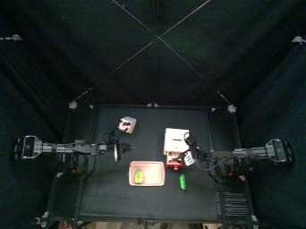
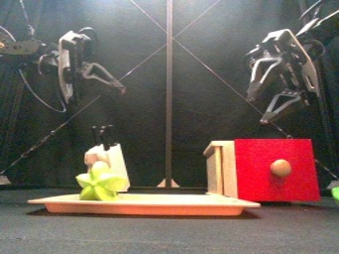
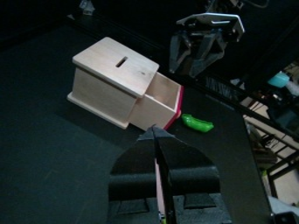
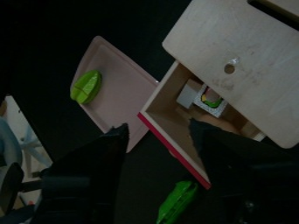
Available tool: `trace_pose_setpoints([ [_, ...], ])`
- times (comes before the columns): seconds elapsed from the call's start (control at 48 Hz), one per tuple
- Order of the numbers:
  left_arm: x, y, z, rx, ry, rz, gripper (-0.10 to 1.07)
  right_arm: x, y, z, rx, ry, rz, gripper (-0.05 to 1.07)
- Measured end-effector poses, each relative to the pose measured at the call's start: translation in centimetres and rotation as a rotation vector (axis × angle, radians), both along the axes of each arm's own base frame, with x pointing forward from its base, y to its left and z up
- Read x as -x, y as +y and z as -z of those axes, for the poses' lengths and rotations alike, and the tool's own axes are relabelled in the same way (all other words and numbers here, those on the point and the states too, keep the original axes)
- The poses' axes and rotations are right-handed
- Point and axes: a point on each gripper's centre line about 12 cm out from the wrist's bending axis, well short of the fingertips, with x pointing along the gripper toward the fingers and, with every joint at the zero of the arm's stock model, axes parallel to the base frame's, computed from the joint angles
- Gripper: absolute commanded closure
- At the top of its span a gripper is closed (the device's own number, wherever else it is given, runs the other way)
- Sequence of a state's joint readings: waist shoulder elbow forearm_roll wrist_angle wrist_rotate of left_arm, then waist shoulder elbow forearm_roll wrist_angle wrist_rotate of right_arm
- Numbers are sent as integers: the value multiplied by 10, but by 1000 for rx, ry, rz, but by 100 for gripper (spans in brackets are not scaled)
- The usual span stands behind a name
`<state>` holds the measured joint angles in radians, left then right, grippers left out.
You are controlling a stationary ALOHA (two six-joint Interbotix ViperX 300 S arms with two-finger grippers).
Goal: Close drawer
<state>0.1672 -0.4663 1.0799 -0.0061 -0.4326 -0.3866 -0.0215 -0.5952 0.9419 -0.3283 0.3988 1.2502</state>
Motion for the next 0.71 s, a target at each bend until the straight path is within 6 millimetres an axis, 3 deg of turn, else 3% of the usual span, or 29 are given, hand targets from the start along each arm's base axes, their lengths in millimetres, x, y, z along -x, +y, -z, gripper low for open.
trace_pose_setpoints([
  [0.292, -37, 7, -11, 35, -18, -21, 74, 5, 2, -8, 15, -86, -29, 62],
  [0.458, -64, 11, -23, 26, -43, -18, 74, 9, 5, -2, 3, -119, -47, 78],
  [0.708, -103, 18, -16, 27, -17, -18, 74, 13, 13, 6, 12, -131, -101, 94],
])
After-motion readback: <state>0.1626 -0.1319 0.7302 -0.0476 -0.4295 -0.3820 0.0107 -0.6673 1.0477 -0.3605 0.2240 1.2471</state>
